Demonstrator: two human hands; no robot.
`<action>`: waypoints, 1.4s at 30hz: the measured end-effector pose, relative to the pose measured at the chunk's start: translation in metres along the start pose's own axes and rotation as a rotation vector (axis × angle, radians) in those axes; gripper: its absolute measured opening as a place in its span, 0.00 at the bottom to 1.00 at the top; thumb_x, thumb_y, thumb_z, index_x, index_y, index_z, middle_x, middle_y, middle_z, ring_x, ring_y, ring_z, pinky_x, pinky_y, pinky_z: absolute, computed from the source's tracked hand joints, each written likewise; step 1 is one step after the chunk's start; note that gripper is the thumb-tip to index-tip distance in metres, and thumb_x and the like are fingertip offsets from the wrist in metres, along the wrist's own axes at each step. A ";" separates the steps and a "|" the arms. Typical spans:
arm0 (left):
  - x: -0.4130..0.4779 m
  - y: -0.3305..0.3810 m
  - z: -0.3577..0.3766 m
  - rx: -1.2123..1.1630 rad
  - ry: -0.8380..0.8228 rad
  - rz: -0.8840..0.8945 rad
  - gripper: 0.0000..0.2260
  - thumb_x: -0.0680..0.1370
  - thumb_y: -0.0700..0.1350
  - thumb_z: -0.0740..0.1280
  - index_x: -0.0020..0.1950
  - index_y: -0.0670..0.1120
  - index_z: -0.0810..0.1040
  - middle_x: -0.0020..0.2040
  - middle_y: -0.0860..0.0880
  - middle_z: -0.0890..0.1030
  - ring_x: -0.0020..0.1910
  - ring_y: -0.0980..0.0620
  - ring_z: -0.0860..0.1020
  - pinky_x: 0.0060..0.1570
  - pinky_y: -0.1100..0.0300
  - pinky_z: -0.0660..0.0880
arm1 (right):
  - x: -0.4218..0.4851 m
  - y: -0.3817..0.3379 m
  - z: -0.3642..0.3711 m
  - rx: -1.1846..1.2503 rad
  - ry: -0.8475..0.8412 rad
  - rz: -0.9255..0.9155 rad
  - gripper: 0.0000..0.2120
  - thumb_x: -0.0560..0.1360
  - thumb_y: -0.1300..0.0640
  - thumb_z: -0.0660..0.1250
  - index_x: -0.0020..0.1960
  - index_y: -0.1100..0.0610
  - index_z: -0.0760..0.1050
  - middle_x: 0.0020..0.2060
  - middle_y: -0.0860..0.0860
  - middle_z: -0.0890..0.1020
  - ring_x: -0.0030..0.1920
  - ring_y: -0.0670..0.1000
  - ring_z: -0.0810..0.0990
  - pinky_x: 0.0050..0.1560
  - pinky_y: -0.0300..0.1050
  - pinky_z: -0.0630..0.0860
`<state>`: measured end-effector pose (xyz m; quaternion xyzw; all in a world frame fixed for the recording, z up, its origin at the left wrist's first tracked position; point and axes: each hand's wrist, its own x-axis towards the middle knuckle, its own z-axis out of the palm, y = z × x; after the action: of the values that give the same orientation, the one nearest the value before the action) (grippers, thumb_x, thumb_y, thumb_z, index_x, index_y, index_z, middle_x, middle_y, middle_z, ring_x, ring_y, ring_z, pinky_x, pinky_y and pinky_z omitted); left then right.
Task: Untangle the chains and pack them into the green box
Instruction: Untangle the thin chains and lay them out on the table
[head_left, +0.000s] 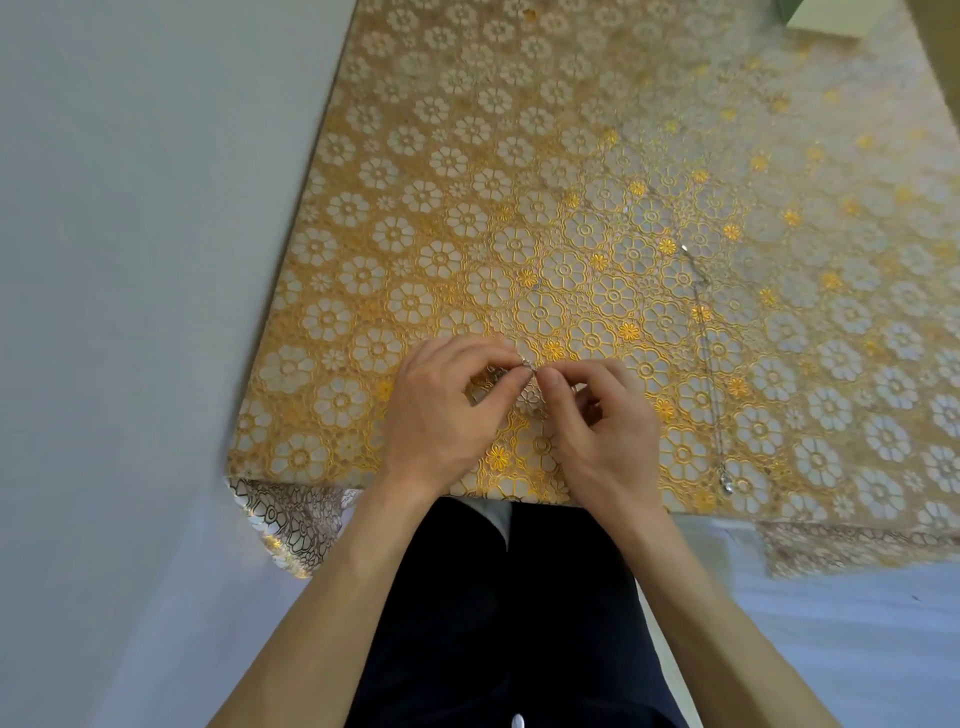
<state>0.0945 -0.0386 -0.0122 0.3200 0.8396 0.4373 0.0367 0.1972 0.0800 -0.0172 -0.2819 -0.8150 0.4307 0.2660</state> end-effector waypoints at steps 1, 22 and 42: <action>0.000 0.002 -0.001 -0.001 -0.003 -0.010 0.09 0.76 0.56 0.71 0.50 0.54 0.85 0.52 0.63 0.82 0.56 0.60 0.77 0.62 0.68 0.63 | 0.000 0.000 -0.001 -0.003 -0.007 -0.001 0.04 0.79 0.51 0.70 0.48 0.49 0.82 0.43 0.44 0.79 0.37 0.45 0.76 0.39 0.41 0.73; 0.002 -0.001 -0.002 0.030 0.173 -0.143 0.08 0.78 0.53 0.71 0.49 0.50 0.86 0.55 0.54 0.81 0.59 0.55 0.73 0.60 0.70 0.64 | -0.004 -0.006 0.005 -0.213 -0.006 -0.030 0.05 0.78 0.49 0.69 0.49 0.48 0.81 0.45 0.42 0.77 0.34 0.43 0.75 0.38 0.48 0.76; 0.001 -0.013 -0.009 0.270 0.287 -0.198 0.06 0.76 0.52 0.70 0.51 0.55 0.84 0.59 0.54 0.80 0.62 0.49 0.75 0.63 0.43 0.70 | 0.019 -0.015 0.028 -0.360 -0.109 -0.160 0.06 0.77 0.46 0.70 0.50 0.45 0.84 0.45 0.43 0.80 0.38 0.45 0.77 0.38 0.38 0.62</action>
<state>0.0838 -0.0500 -0.0166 0.1727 0.9145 0.3563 -0.0835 0.1621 0.0704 -0.0144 -0.2353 -0.9119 0.2702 0.2004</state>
